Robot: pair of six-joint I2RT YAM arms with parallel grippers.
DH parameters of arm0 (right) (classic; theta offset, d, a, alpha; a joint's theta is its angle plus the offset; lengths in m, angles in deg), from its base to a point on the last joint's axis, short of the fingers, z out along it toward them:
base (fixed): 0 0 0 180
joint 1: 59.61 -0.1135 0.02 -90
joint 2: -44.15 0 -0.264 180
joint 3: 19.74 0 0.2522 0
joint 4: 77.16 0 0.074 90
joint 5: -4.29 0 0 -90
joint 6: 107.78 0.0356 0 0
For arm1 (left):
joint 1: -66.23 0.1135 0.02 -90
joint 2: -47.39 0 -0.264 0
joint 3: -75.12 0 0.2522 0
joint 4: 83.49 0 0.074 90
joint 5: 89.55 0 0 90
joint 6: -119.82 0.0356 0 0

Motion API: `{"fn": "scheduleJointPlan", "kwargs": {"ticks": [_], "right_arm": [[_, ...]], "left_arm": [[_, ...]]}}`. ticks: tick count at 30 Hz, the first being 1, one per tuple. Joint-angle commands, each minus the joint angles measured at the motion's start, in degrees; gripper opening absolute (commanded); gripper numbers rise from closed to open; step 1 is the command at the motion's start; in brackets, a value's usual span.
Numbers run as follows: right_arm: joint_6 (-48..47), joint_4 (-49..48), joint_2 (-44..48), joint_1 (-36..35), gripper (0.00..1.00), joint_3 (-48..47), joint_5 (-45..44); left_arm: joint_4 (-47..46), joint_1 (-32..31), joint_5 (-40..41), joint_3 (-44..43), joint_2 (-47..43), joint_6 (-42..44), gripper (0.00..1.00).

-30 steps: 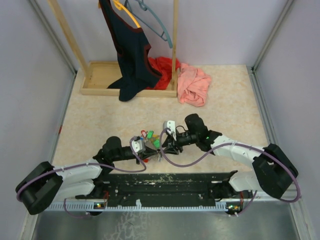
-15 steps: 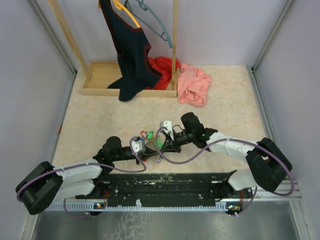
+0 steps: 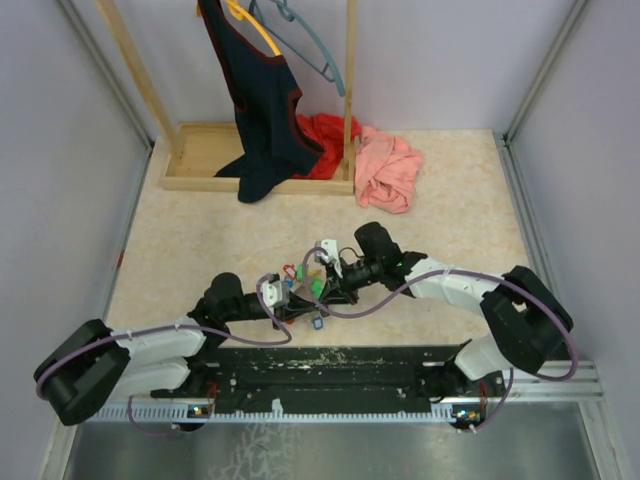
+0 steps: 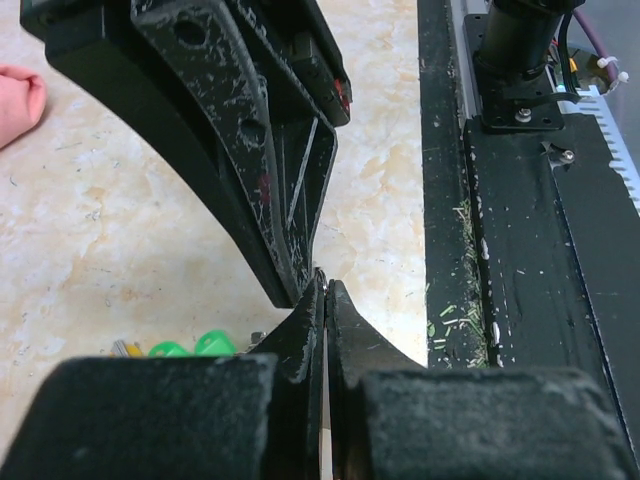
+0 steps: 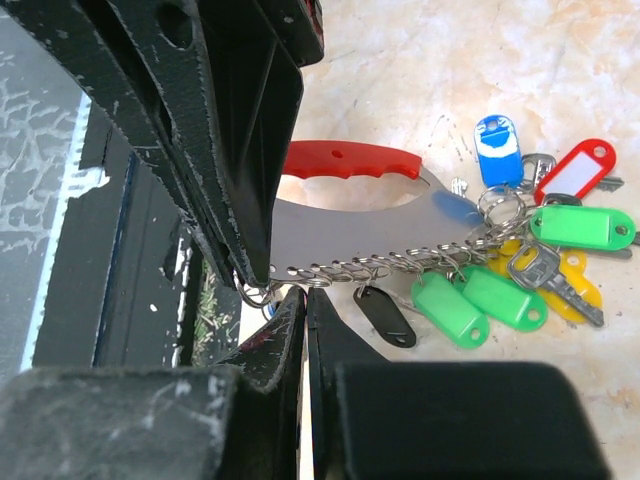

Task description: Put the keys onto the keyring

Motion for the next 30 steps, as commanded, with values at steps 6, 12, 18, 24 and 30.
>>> {"fn": "scheduleJointPlan", "kwargs": {"ticks": [6, 12, 18, 24, 30], "right_arm": [[4.4, -1.1, -1.1, -0.5, 0.00, -3.8, -5.9], [10.2, -0.7, 2.5, 0.3, 0.26, -3.5, -23.0], [16.8, -3.9, 10.8, 1.0, 0.51, 1.3, -46.0], [22.6, -7.0, 19.5, 1.8, 0.79, 7.9, -66.3], [25.9, -7.8, 26.1, 2.1, 0.83, 13.1, -79.9]], "left_arm": [[-8.2, -0.2, -1.3, 0.0, 1.4, -0.5, 0.01], [-6.8, -0.3, 5.9, -0.6, 2.8, 0.7, 0.01], [-7.2, -0.1, 13.9, -3.6, 8.3, 0.1, 0.01], [-11.4, -0.1, 22.6, -9.6, 18.1, -4.5, 0.08], [-12.7, 1.2, 31.0, -12.5, 22.9, -11.1, 0.29]]}}
